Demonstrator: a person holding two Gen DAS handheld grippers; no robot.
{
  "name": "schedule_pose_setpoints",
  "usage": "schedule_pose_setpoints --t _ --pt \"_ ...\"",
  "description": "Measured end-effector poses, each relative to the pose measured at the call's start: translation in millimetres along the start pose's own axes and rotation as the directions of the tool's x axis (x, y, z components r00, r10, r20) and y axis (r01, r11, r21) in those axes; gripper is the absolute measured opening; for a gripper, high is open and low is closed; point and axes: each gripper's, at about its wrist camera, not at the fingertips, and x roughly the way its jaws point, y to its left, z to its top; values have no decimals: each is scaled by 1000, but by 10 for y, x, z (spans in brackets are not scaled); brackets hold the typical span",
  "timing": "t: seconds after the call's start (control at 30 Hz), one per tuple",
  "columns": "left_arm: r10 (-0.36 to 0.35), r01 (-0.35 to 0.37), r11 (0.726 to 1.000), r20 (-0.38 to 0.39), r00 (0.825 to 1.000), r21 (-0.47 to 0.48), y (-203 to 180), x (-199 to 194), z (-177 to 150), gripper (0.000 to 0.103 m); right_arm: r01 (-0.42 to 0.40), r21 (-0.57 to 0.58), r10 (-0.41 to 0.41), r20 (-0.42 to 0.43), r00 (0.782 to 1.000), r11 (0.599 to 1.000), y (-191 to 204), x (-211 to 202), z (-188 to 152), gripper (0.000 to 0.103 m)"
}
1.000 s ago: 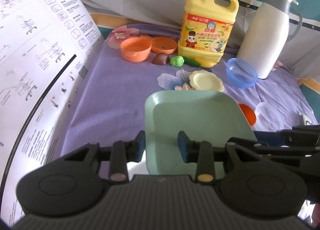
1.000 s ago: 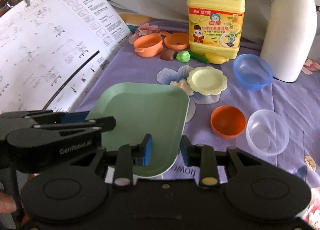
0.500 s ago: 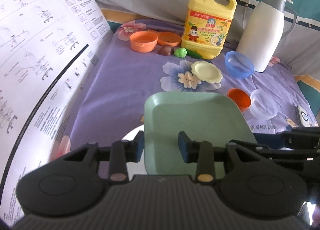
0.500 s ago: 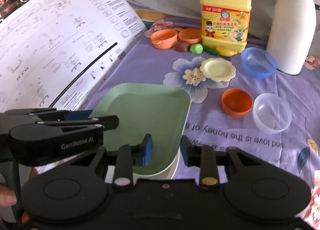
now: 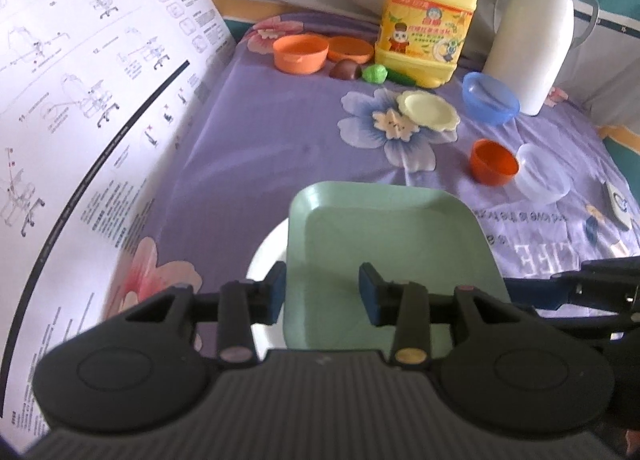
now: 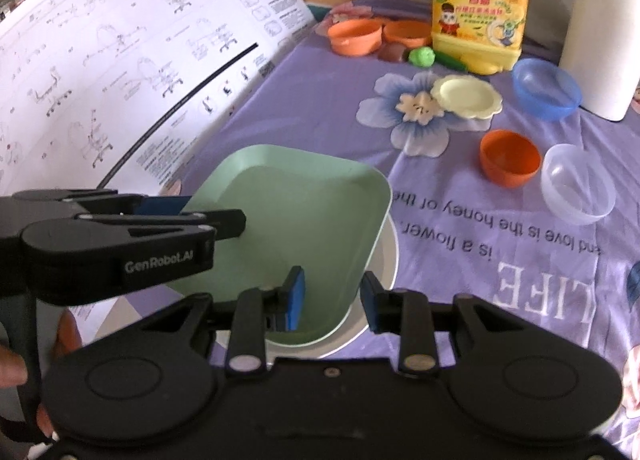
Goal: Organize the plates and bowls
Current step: 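Carry the green tray with both grippers and lower it onto the white plate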
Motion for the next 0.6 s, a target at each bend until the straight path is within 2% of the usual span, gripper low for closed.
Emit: schedule_pose_setpoints --t 0.6 --pt "-14 13 1000 -75 997 -4 93 301 -167 40 -3 -29 0 -84 996 1000 64 278 -68 32"
